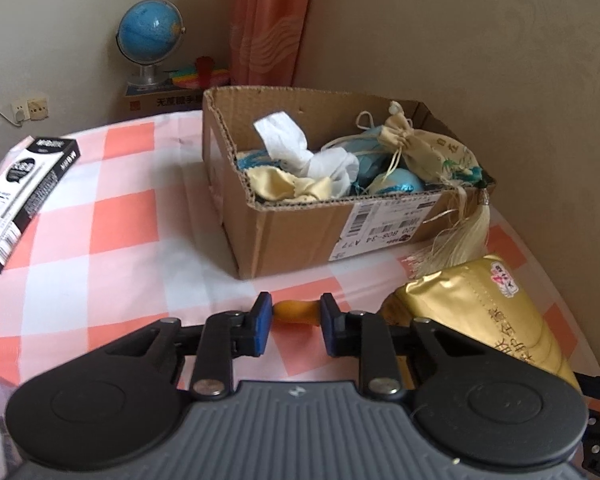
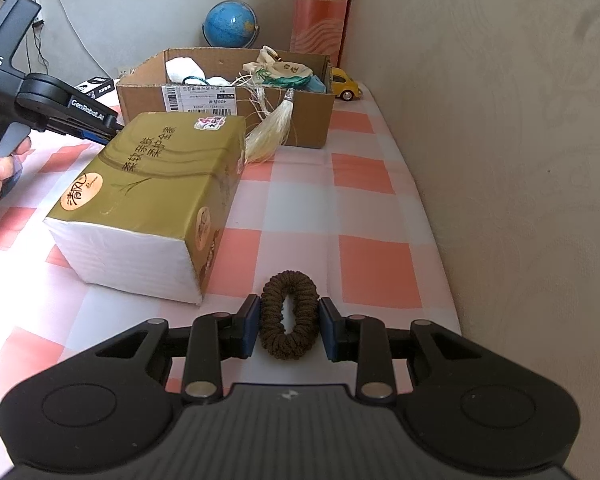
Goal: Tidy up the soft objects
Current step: 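Carry the earplug with the left gripper to the box and release it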
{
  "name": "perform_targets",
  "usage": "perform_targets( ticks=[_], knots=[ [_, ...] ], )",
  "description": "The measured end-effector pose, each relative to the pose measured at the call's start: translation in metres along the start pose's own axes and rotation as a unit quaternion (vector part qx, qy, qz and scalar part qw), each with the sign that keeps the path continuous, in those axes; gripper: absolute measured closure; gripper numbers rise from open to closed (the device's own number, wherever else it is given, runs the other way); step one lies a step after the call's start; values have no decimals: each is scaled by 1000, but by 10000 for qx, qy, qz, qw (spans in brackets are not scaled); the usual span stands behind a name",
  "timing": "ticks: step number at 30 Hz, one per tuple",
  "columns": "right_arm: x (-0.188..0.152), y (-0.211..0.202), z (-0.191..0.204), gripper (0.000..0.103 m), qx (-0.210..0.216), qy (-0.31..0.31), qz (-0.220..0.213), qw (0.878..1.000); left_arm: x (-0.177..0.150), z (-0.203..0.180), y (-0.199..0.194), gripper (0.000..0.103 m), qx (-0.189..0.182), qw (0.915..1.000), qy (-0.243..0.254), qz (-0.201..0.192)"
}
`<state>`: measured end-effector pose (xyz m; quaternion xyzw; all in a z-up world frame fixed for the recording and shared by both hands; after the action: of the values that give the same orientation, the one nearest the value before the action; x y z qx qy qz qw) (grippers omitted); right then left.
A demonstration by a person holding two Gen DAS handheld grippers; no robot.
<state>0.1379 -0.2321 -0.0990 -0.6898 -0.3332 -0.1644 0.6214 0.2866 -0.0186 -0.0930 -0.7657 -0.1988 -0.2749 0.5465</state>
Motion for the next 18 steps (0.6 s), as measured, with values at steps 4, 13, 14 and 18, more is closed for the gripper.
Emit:
perform_targets(
  ticks=[4, 13, 14, 18],
  knots=[
    [1, -5, -4, 67, 17, 50, -10, 10000, 2, -7, -15, 79, 138, 9997, 178, -34],
    [10, -31, -14, 67, 49, 142, -245, 9996, 9, -28, -52, 79, 282, 9984, 453, -164],
    [12, -34, -14, 67, 64, 138, -286, 9995, 10, -31, -54, 79, 304, 9981, 495, -192],
    [17, -44, -15, 67, 93, 85, -427, 9990, 17, -45, -68, 79, 312, 9966, 680, -341]
  ],
)
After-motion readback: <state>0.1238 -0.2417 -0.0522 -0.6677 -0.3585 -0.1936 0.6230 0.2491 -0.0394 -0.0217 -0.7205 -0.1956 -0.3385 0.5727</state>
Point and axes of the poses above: each gripper's, at about its wrist camera, not at the fingertips, and y roughly the way its jaws point, z to its left, x to its top, the point moved 1 cm from there along y, roughly the way its jaws point, and after that the axes turned 7 degrees about -y, right-handed, at the moved point
